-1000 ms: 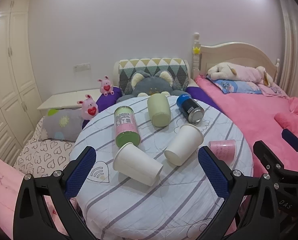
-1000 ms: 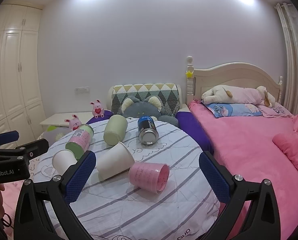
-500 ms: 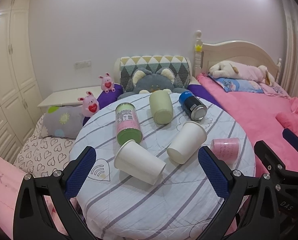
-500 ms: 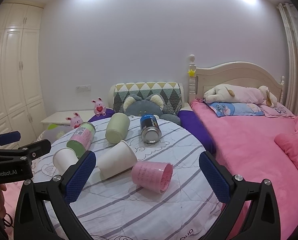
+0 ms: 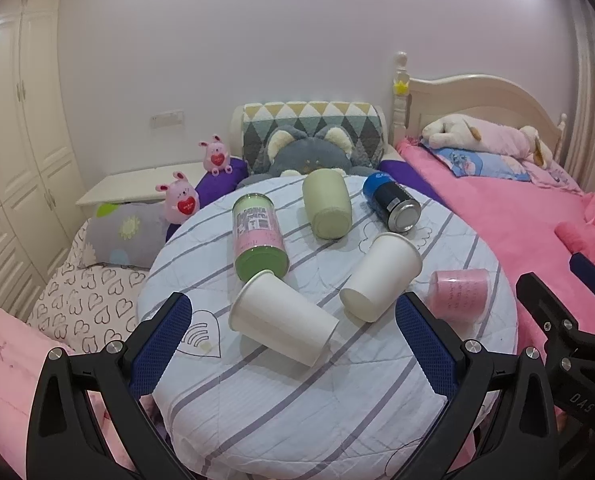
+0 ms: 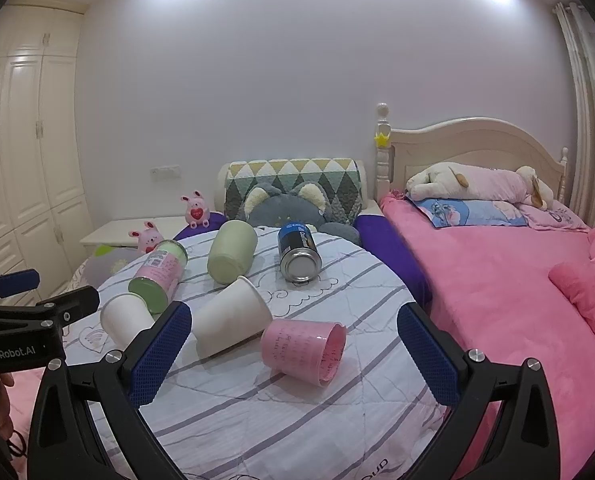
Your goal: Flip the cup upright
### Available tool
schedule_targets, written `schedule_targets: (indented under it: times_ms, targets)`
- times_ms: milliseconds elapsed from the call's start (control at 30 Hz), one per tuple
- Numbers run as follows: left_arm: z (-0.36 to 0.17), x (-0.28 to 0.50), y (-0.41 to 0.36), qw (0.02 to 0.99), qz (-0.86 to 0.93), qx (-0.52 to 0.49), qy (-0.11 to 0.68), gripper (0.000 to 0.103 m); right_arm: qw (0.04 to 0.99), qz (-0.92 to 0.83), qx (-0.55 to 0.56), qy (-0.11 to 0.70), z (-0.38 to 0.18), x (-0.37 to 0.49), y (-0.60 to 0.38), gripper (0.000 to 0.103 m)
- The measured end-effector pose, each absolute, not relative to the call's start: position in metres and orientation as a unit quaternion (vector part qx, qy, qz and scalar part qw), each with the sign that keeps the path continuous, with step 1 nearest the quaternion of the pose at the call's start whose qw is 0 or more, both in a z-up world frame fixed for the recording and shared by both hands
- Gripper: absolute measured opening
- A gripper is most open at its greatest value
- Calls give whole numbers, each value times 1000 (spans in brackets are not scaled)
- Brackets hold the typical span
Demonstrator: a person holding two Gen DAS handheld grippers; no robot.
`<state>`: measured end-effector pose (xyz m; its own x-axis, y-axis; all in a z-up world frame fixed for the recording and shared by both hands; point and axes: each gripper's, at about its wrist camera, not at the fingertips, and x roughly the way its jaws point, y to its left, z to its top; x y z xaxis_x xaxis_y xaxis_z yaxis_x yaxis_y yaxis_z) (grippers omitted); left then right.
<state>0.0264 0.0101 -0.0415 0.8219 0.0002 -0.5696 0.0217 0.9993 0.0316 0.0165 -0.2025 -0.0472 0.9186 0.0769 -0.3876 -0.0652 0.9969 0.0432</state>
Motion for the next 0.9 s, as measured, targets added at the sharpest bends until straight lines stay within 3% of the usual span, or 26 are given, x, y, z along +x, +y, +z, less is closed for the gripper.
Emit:
schedule_targets:
  times_ms: [500, 900]
  targets:
    - [-45, 46, 32, 945, -5, -7, 326, 103, 977, 38, 14, 211, -55, 28, -204, 103]
    - [-58, 76, 77, 928, 7, -86, 363, 103, 972, 53, 12, 228, -62, 48, -194, 103]
